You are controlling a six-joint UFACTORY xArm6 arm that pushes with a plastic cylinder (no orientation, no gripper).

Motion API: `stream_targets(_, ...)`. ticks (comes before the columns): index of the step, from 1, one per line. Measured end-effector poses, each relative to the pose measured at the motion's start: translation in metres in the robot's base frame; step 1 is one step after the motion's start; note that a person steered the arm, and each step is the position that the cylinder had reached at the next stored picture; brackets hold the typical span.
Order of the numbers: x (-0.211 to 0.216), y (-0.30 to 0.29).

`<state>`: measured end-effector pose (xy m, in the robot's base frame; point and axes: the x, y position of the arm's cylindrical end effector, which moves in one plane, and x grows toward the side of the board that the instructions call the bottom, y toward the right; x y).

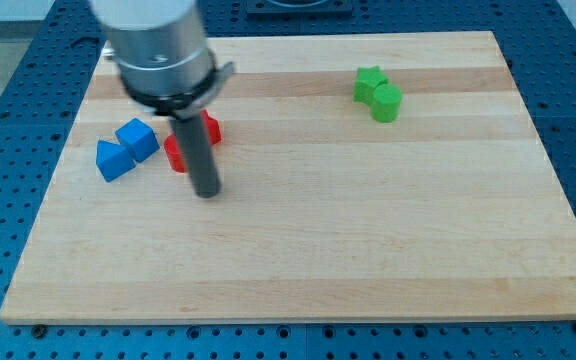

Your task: Move red star and red circle closer to the blue cube

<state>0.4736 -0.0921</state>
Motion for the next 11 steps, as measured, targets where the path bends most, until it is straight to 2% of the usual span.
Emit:
stream_targets(1,-0.049,0.036)
stream_targets(2,-0.091,0.038)
stream_targets(4,-0.094,-0.017)
stream_targets(9,-0.09,-0.074)
stream_targets(11,-0.087,-0.113)
